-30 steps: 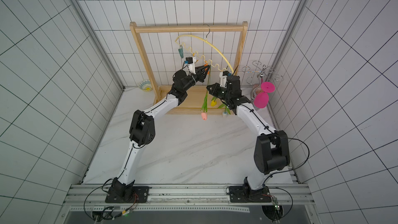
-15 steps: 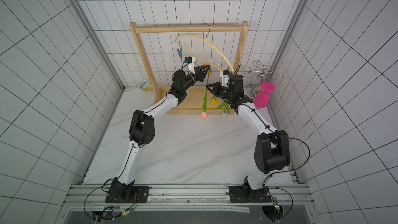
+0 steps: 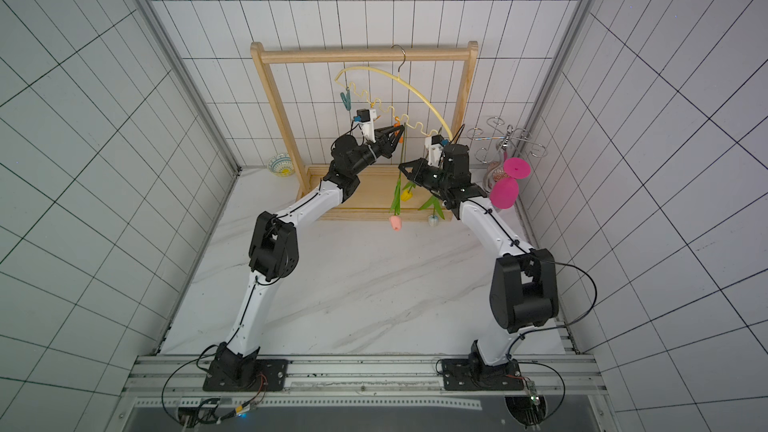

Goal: Dry the flowers on a clothes hanger
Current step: Clamp the flower onto the hanger.

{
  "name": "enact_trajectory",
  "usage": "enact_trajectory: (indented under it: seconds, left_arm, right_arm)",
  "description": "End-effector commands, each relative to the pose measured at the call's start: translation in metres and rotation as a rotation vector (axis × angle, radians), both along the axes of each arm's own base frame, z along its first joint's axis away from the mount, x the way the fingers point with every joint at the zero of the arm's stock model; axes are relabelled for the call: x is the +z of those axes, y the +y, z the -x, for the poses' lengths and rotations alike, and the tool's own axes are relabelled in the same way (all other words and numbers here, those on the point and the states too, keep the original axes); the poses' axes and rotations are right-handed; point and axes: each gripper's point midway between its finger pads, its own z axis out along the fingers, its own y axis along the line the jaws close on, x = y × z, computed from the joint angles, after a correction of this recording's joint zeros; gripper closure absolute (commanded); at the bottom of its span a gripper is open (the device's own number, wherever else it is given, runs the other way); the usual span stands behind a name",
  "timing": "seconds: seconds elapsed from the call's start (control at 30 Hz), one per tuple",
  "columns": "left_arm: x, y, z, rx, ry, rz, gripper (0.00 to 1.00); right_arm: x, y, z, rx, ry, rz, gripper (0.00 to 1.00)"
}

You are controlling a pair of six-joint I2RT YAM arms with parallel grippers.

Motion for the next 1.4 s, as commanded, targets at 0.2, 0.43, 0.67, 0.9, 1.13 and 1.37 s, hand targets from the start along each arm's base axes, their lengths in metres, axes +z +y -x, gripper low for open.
enact_trajectory:
  seconds: [0.2, 0.43, 0.67, 0.9, 1.13, 1.37]
  left_arm:
    - [0.015, -0.012, 0.024, -0.081, -0.052, -0.006, 0.78]
    - [0.010, -0.014, 0.023, -0.091, -0.042, -0.007, 0.78]
    - [0.011, -0.012, 0.022, -0.075, -0.045, -0.016, 0.78]
    - [0.014, -0.011, 0.024, -0.085, -0.058, -0.023, 0.78]
    - [0.008, -0.013, 0.023, -0.088, -0.049, -0.026, 0.78]
    - [0.008, -0.014, 0.024, -0.097, -0.048, -0.027, 0.78]
  right_arm:
    - [-0.008, -0.006, -0.007, -0.003, 0.045, -0.067, 1.00]
    - [0.004, 0.012, 0.000, 0.131, 0.054, -0.161, 1.00]
    - [-0.020, -0.006, -0.011, 0.007, 0.071, -0.004, 1.00]
    - [-0.044, -0.012, -0.014, -0.029, 0.134, 0.070, 1.00]
    - [-0.014, 0.000, -0.002, 0.042, 0.092, -0.057, 1.00]
    - [0.014, 0.018, 0.010, 0.170, 0.052, -0.122, 1.00]
